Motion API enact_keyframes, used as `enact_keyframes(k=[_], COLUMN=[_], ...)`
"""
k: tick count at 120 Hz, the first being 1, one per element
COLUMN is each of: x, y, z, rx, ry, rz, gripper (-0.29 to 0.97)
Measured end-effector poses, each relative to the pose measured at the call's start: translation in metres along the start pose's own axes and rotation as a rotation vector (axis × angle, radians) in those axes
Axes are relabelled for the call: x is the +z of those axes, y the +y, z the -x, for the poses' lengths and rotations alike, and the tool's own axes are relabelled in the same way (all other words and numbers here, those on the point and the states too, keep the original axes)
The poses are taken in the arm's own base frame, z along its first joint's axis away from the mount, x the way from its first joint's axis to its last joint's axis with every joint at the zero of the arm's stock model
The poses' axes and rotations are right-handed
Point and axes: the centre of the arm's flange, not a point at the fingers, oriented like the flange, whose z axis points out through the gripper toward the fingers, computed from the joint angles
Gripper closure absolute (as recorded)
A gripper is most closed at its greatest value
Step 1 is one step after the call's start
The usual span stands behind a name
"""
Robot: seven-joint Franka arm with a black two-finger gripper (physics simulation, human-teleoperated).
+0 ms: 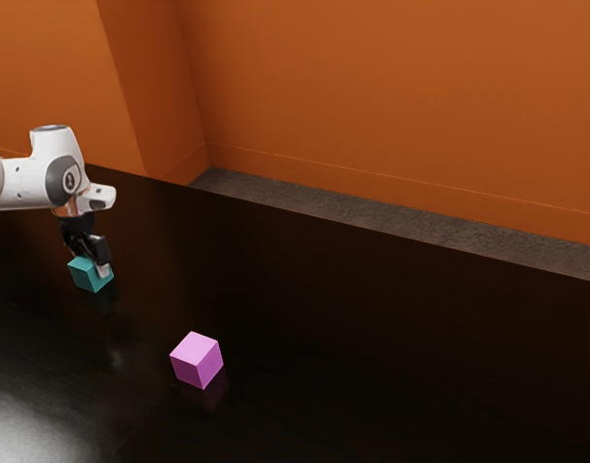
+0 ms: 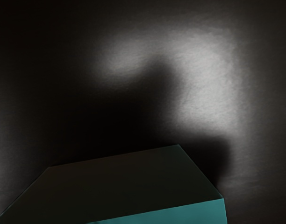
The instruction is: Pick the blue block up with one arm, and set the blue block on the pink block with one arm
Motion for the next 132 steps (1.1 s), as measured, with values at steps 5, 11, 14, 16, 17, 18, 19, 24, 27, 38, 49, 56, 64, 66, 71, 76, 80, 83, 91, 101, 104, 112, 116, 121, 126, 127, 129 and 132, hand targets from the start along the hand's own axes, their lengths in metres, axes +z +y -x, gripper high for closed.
enact_keyframes(k=[5,11,14,16,17,18,19,24,27,38,49,56,64,66,71,76,80,83,91,101,104,112,116,121,126,127,129,132], x=[0.000,0.000,0.000,0.000,0.000,0.000,0.000,0.000,0.000,0.000,0.001,0.000,0.001,0.001,0.001,0.001,0.001,0.001,0.000,0.000,-0.001,-0.004,-0.007,-0.013,-0.021,-0.023,-0.028,-0.033], y=[0.000,-0.001,-0.001,-0.001,-0.001,-0.001,-0.001,-0.001,-0.001,-0.001,0.000,0.000,0.000,0.000,0.000,0.000,0.000,0.000,0.000,0.000,0.000,0.000,0.000,0.000,0.001,0.002,0.004,0.006], z=[0.000,0.000,0.001,0.001,0.001,0.001,0.000,0.000,0.001,0.000,0.000,0.000,0.000,0.000,0.000,0.000,0.000,0.000,0.000,0.000,0.000,0.000,0.000,0.001,0.002,0.003,0.004,0.007], rx=[0.000,0.000,0.001,0.001,0.001,0.001,0.001,0.002,0.002,0.003,0.005,0.006,0.007,0.007,0.007,0.008,0.008,0.008,0.008,0.008,0.008,0.009,0.009,0.009,0.009,0.009,0.010,0.010], ry=[0.000,0.000,0.001,0.001,0.001,0.001,0.001,0.001,0.001,0.002,0.002,0.002,0.002,0.002,0.002,0.002,0.002,0.002,0.002,0.003,0.003,0.006,0.008,0.012,0.017,0.017,0.017,0.018], rz=[0.000,0.000,0.001,0.001,0.001,0.001,0.001,0.001,0.001,0.001,0.001,0.001,0.001,0.001,0.001,0.001,0.001,0.000,-0.001,-0.001,-0.002,-0.005,-0.007,-0.011,-0.017,-0.017,-0.018,-0.019], gripper=[0.00,0.00,0.00,0.00,0.00,0.00,0.00,0.00,0.00,0.03,0.10,0.13,0.17,0.18,0.20,0.22,0.23,0.24,0.25,0.24,0.25,0.25,0.25,0.25,0.25,0.25,0.26,0.26])
